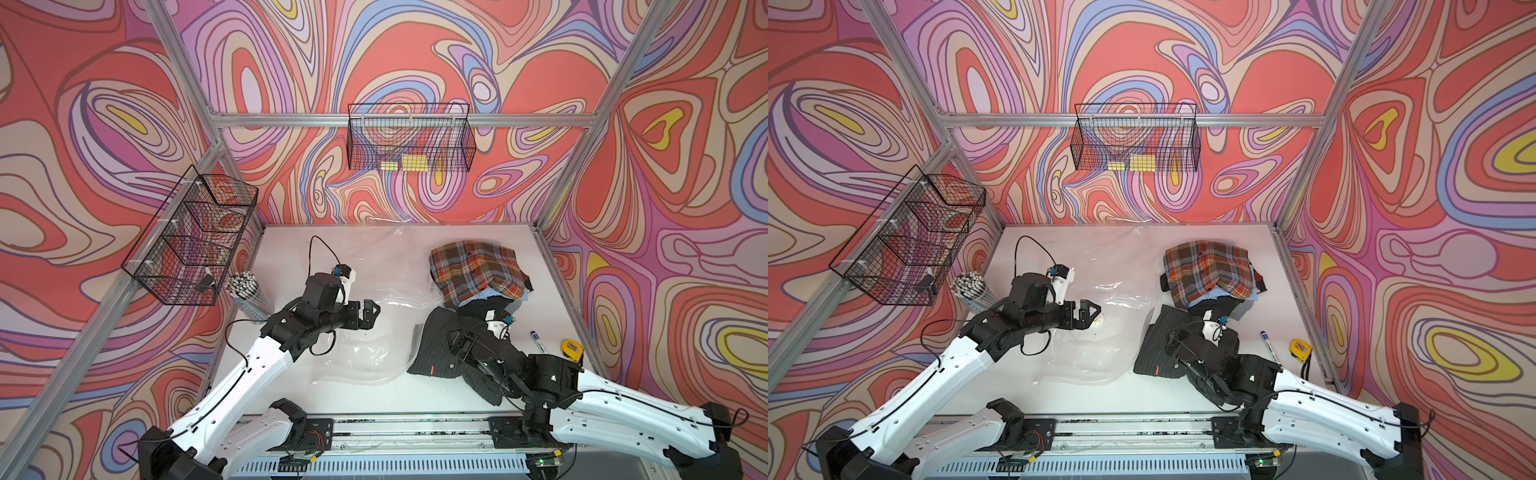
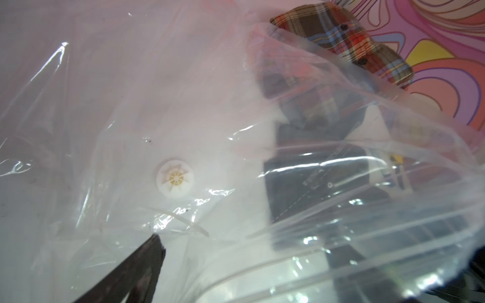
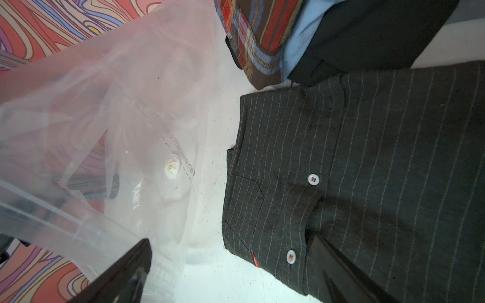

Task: Take the shirt out of the vacuum bag
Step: Place the shirt at the center of the board, then reset both arms

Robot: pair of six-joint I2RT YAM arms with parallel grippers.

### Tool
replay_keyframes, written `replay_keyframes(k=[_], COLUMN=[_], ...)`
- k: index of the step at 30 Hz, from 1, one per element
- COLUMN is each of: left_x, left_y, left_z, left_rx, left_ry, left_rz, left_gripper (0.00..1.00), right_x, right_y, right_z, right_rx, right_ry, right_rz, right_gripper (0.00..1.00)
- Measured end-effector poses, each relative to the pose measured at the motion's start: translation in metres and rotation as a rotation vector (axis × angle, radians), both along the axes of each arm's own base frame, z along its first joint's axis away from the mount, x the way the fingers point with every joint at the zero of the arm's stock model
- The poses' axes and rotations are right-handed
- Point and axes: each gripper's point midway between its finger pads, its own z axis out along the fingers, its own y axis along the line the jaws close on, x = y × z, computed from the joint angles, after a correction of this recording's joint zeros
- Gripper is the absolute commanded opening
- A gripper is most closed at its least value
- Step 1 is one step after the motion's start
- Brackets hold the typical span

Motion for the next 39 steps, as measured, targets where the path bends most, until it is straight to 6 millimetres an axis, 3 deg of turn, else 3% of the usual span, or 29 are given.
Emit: replay_keyframes(k=[6,11,14,17,22,27,30,33,36,39], left_x=[-0.017,-0.028,-0.033,-0.03,-0.004,0.017,0.036,0.057,0.067,0.073], left_y=[-0.011,-0.001,0.023,0.06,0.117,0.141,0.139,0.147,0.17,0.183], left_z=[0.031,0.057,0.084,0.102,0.117,0.12,0.114,0.088,0.061,0.046], left_rx=[-0.155,-0.199,-0.196,-0.113,0.149,0.361,0.456,0.492,0.496,0.522], left_ry=[-0.082,-0.152,-0.283,-0.393,-0.451,-0.434,-0.407,-0.32,-0.246,-0.225], left_rz=[-0.069,-0.041,0.046,0.206,0.488,0.611,0.591,0.57,0.597,0.614], left_gripper=[0.99,0.99,0.99,0.99,0.99,0.99,0.99,0.99,0.99,0.99], right_x=[0.004,0.006,0.011,0.019,0.04,0.065,0.091,0.108,0.13,0.161], right_y=[0.006,0.006,0.004,0.001,-0.013,-0.044,-0.097,-0.144,-0.152,-0.152], right_z=[-0.008,-0.005,0.005,0.022,0.075,0.132,0.158,0.18,0.192,0.191], right_rx=[-0.058,-0.088,-0.107,-0.151,-0.308,-0.428,-0.451,-0.495,-0.56,-0.639], right_ry=[-0.001,-0.018,-0.044,-0.088,-0.219,-0.394,-0.435,-0.47,-0.489,-0.482], right_rz=[0.023,0.033,0.021,-0.001,-0.085,-0.179,-0.324,-0.449,-0.457,-0.428], right_gripper=[0.98,0.98,0.98,0.98,0.98,0.98,0.98,0.98,0.98,0.98])
